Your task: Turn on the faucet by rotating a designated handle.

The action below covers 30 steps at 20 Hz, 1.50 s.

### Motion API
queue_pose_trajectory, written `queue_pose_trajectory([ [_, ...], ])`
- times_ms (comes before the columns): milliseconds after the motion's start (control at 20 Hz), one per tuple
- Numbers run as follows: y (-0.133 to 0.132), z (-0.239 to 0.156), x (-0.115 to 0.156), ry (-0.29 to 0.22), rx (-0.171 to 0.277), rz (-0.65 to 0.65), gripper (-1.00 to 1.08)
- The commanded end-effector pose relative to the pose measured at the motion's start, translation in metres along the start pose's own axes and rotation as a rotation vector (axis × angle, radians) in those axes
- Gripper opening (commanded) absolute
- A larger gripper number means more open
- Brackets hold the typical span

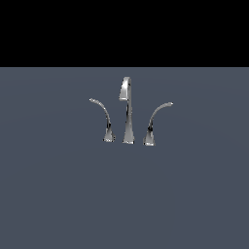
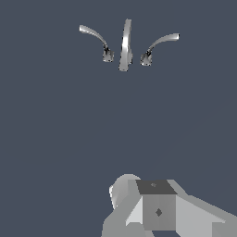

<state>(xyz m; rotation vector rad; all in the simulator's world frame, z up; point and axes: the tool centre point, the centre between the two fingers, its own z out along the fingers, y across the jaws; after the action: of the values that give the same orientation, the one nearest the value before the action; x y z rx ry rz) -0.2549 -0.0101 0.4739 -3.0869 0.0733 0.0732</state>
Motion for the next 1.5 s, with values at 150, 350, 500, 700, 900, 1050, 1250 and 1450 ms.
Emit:
queue_pose_trajectory([
  [150,-0.001,0.001,0.001,0.000,0.000,0.006,-1.00],
  [350,-0.003,0.006,0.006,0.001,0.000,0.031,-1.00],
  [500,-0.006,0.011,0.013,0.003,0.001,0.063,-1.00],
  [700,-0.012,0.022,0.026,0.006,0.001,0.125,-1.00],
  [900,-0.018,0.037,0.044,0.009,0.002,0.208,-1.00],
  [1050,-0.022,0.051,0.061,0.013,0.003,0.284,-1.00],
  [1250,-0.025,0.069,0.086,0.018,0.004,0.389,-1.00],
  [1450,-0.026,0.088,0.111,0.022,0.005,0.495,-1.00],
])
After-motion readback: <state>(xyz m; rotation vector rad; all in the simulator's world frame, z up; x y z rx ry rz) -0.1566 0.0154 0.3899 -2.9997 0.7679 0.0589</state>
